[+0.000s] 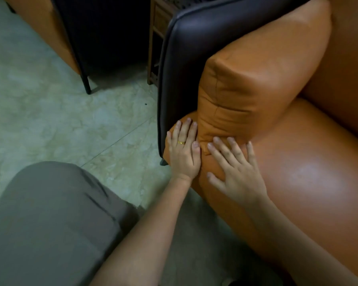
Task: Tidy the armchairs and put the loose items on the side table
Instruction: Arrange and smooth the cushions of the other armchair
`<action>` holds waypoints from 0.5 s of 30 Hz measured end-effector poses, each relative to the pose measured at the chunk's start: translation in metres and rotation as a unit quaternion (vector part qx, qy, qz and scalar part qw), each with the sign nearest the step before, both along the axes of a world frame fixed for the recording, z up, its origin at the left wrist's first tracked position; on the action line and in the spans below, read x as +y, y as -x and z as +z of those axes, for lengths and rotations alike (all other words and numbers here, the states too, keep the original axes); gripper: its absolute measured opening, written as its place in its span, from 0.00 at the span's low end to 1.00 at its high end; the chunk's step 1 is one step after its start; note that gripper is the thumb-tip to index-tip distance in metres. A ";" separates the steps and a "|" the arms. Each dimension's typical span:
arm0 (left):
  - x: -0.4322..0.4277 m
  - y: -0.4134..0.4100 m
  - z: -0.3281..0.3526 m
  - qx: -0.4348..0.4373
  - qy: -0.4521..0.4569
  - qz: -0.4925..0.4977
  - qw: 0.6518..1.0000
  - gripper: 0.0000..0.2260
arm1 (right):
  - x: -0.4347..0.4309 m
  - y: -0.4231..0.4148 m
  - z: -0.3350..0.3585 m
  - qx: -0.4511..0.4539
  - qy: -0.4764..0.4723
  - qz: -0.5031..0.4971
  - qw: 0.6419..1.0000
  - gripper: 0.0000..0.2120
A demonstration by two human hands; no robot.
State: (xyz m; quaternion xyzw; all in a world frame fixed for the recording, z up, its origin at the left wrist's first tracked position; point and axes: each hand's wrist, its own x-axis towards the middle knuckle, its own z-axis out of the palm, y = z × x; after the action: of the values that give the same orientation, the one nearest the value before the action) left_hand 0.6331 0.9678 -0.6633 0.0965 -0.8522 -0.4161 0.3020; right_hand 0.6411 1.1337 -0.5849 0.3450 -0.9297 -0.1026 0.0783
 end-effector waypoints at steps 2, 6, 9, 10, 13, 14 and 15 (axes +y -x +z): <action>0.006 -0.008 0.011 -0.048 -0.024 0.008 0.999 0.23 | 0.001 -0.011 -0.002 -0.011 0.006 -0.018 1.000 0.35; 0.031 -0.041 0.028 -0.093 -0.101 0.000 0.991 0.26 | 0.028 -0.051 -0.014 -0.029 0.042 -0.114 0.992 0.33; 0.058 -0.076 0.028 -0.106 -0.139 -0.046 0.984 0.28 | 0.061 -0.084 -0.020 -0.026 0.065 -0.209 0.975 0.33; 0.068 -0.087 0.028 -0.110 -0.133 -0.062 0.983 0.26 | 0.072 -0.094 -0.021 -0.024 0.065 -0.224 0.972 0.34; 0.092 -0.104 0.028 -0.090 -0.038 -0.113 0.989 0.23 | 0.102 -0.109 -0.018 -0.032 0.040 -0.216 0.975 0.34; 0.098 -0.102 0.027 -0.077 0.012 -0.129 0.989 0.23 | 0.111 -0.108 -0.015 -0.034 0.026 -0.200 0.979 0.35; 0.102 -0.098 0.027 -0.068 0.057 -0.142 0.986 0.23 | 0.119 -0.105 -0.012 -0.036 0.010 -0.180 0.983 0.35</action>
State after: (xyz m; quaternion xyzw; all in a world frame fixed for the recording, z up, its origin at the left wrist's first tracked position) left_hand 0.7312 1.0697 -0.6366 -0.0147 -0.8980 -0.3983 0.1864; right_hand 0.7459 1.2529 -0.5974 0.1745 -0.9799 -0.0930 0.0284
